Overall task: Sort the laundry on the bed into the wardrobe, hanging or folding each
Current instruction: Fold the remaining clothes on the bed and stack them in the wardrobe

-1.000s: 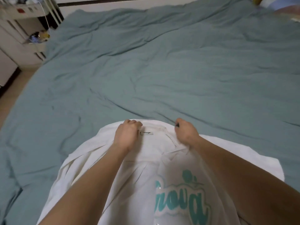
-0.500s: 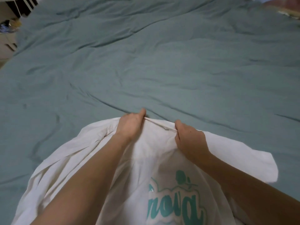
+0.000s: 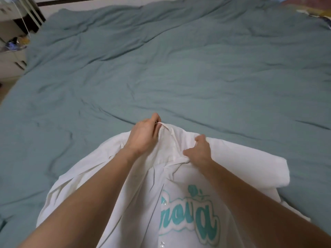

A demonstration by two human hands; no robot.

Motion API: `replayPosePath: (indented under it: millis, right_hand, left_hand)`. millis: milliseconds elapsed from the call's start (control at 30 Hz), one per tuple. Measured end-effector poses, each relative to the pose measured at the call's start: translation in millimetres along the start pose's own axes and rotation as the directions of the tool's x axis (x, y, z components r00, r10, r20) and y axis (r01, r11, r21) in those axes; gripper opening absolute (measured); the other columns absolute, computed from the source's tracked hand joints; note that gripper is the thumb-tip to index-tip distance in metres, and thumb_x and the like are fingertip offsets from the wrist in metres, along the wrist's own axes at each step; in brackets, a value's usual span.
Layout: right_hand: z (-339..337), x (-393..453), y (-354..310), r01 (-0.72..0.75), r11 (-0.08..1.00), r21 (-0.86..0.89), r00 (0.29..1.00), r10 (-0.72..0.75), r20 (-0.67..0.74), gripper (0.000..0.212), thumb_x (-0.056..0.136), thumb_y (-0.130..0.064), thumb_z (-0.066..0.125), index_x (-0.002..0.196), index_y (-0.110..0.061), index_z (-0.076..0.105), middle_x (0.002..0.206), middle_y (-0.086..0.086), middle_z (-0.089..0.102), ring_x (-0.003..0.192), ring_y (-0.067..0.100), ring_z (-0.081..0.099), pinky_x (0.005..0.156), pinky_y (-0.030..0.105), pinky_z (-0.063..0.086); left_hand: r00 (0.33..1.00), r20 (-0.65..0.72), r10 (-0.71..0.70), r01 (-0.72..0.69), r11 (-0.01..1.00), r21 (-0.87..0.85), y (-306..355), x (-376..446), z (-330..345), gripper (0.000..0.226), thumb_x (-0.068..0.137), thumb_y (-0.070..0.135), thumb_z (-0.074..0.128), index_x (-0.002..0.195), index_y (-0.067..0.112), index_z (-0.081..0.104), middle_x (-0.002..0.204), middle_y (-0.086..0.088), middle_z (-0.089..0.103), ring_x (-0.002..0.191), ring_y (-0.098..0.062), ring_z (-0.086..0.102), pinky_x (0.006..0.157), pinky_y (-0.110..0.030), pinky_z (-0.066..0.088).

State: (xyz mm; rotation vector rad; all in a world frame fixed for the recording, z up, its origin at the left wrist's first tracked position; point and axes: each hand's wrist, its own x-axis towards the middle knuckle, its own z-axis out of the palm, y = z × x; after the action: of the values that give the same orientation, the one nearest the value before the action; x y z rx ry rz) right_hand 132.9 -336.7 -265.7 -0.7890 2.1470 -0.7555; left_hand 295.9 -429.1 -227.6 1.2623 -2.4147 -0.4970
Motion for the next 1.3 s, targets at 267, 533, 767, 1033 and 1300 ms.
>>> replayPosePath:
  millis: [267,533,767,1033,1300]
  right_hand:
    - [-6,-9,7,-0.426,0.666,0.613,0.9,0.242,0.362,0.03,0.093,0.002,0.053,0.067,-0.011,0.045,0.042,-0.002,0.05,0.029,0.004,0.046,0.043,0.019,0.048]
    - [-12,5,-25,-0.24,0.583,0.776,0.939,-0.062,0.337,0.02,0.093,0.011,0.043,0.088,-0.005,0.054,0.088,0.011,0.057,0.078,0.018,0.059,0.072,0.025,0.053]
    - [2,-15,-39,-0.186,0.715,0.674,0.952,-0.039,0.303,0.009,0.087,0.0,0.065,0.084,0.001,0.057,0.07,0.007,0.057,0.055,-0.001,0.058,0.06,0.01,0.049]
    - [22,8,-55,0.369,0.855,-0.364,0.913,-0.406,-0.03,0.039,0.09,-0.038,0.058,0.112,-0.007,0.051,0.12,0.013,0.052,0.118,0.031,0.044,0.095,0.038,0.036]
    - [53,51,-78,0.493,0.675,-0.549,0.87,-0.381,0.312,0.029,0.088,-0.021,0.056,0.116,-0.015,0.053,0.122,0.009,0.057,0.119,0.029,0.049,0.086,0.033,0.042]
  left_hand:
    - [0.983,-0.132,-0.126,0.11,0.987,-0.118,-5,-19,10,0.011,0.093,0.022,0.053,0.103,0.016,0.056,0.1,0.0,0.061,0.095,-0.02,0.052,0.085,-0.034,0.041]
    - [0.928,0.28,-0.247,0.346,0.853,-0.392,33,-56,25,0.026,0.078,0.018,0.072,0.094,0.022,0.052,0.066,0.008,0.058,0.056,-0.002,0.05,0.064,-0.024,0.045]
    - [0.915,-0.169,-0.367,0.295,0.892,-0.342,38,-73,18,0.02,0.079,-0.002,0.048,0.088,0.016,0.045,0.087,0.003,0.052,0.071,-0.016,0.047,0.065,-0.029,0.036]
    - [0.983,0.15,-0.106,0.094,0.992,0.085,-3,-98,0,0.021,0.089,0.041,0.054,0.105,0.028,0.051,0.106,0.014,0.055,0.1,-0.012,0.05,0.074,-0.032,0.041]
    - [0.937,0.123,-0.328,0.301,0.934,0.195,-70,-34,-7,0.041,0.089,0.008,0.049,0.129,0.015,0.053,0.13,-0.006,0.057,0.118,-0.029,0.049,0.093,-0.033,0.037]
